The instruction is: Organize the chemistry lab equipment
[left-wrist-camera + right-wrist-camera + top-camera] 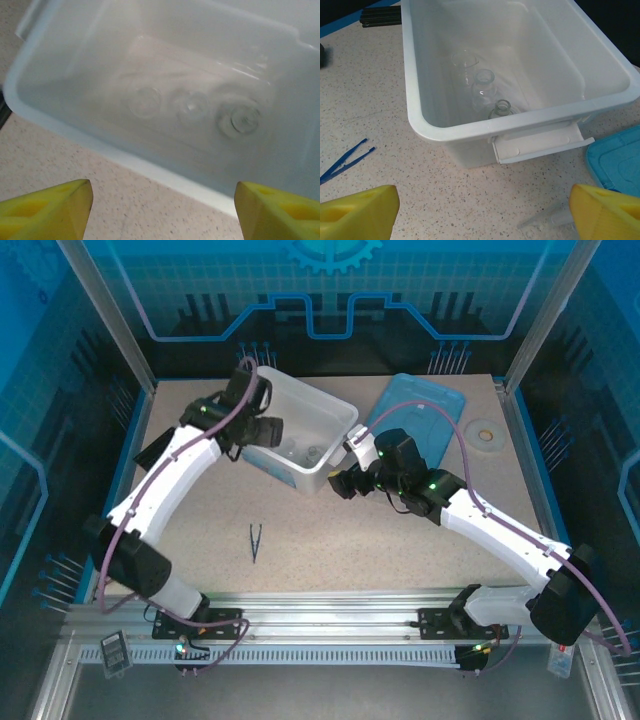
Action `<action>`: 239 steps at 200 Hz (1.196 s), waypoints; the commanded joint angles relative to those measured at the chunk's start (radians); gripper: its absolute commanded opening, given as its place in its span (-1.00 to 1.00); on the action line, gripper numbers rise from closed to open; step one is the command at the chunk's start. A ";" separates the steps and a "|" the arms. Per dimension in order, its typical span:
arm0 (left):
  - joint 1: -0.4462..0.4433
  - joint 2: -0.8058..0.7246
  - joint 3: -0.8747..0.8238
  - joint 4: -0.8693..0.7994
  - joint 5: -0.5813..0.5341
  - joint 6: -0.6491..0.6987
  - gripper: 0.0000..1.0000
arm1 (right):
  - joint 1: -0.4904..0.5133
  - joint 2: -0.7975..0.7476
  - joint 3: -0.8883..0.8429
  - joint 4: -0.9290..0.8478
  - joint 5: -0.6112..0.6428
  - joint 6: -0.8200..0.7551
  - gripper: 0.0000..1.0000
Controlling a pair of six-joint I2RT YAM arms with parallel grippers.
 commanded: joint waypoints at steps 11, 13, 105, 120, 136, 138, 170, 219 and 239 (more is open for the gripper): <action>-0.068 -0.166 -0.210 0.038 -0.058 -0.142 0.52 | 0.011 -0.041 0.001 -0.012 0.015 0.018 0.78; -0.071 -0.178 -0.225 0.039 -0.058 -0.150 0.52 | 0.011 -0.043 -0.001 -0.012 0.017 0.019 0.78; -0.212 -0.434 -0.737 0.076 -0.093 -0.430 0.50 | 0.011 -0.030 -0.019 -0.035 0.004 0.011 0.77; -0.219 -0.425 -0.793 0.114 -0.081 -0.462 0.47 | 0.011 -0.027 -0.018 -0.037 0.007 0.009 0.76; -0.225 -0.404 -0.835 0.157 -0.075 -0.493 0.43 | 0.011 -0.020 -0.015 -0.041 0.007 0.007 0.73; -0.226 -0.402 -0.839 0.163 -0.075 -0.497 0.42 | 0.010 -0.019 -0.015 -0.041 0.006 0.007 0.73; -0.227 -0.325 -0.877 0.240 -0.045 -0.521 0.33 | 0.010 -0.009 -0.015 -0.044 0.006 0.009 0.70; -0.227 -0.212 -0.902 0.313 -0.024 -0.521 0.22 | 0.006 -0.002 -0.012 -0.050 0.008 0.007 0.62; -0.227 -0.192 -0.919 0.345 -0.016 -0.521 0.19 | -0.002 0.000 -0.010 -0.051 0.005 0.007 0.58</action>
